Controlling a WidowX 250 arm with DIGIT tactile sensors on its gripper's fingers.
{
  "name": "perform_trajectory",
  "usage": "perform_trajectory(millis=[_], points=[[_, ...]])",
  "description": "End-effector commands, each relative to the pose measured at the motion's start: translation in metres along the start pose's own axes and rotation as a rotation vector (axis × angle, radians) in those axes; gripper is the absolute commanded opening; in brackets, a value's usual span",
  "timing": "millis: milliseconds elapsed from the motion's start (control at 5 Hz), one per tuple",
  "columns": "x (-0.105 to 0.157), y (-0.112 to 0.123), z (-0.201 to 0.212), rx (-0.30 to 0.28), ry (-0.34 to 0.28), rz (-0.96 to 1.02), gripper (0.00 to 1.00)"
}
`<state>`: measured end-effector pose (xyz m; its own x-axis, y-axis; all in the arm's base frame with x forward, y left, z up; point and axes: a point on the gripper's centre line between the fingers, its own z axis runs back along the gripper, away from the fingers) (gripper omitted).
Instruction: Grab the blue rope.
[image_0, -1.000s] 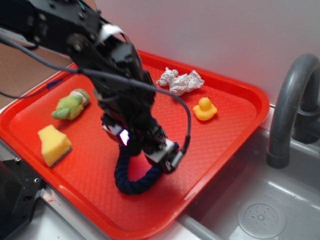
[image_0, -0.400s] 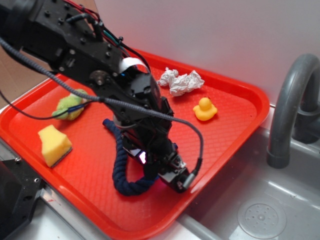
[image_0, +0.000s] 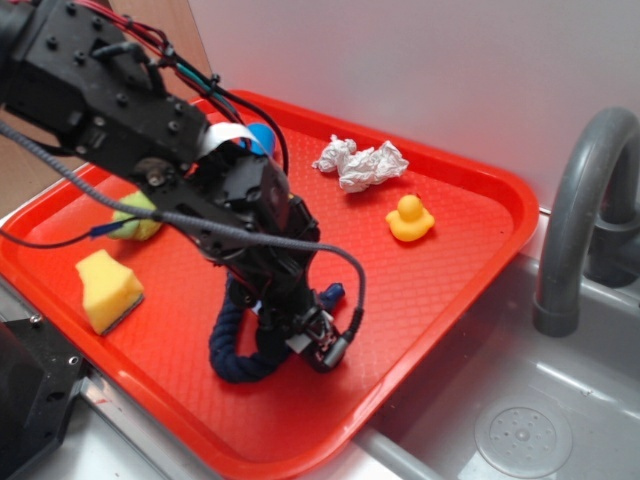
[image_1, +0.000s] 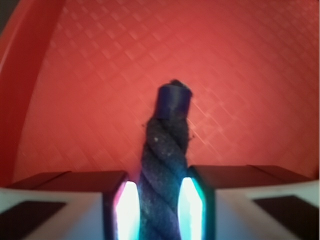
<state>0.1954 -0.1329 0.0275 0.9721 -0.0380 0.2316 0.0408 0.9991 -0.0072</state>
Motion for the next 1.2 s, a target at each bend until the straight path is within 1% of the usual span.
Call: perform_trajectory(millis=[0, 200, 400, 600, 800, 1000], points=[[0.037, 0.018, 0.029, 0.050, -0.022, -0.030, 0.00], [0.066, 0.045, 0.075, 0.048, -0.072, 0.033, 0.00], [0.075, 0.065, 0.123, 0.050, -0.032, 0.069, 0.00], [0.071, 0.079, 0.153, 0.085, 0.000, 0.096, 0.00], [0.068, 0.088, 0.185, 0.138, 0.034, 0.109, 0.00], [0.067, 0.092, 0.201, 0.185, -0.021, 0.134, 0.00]])
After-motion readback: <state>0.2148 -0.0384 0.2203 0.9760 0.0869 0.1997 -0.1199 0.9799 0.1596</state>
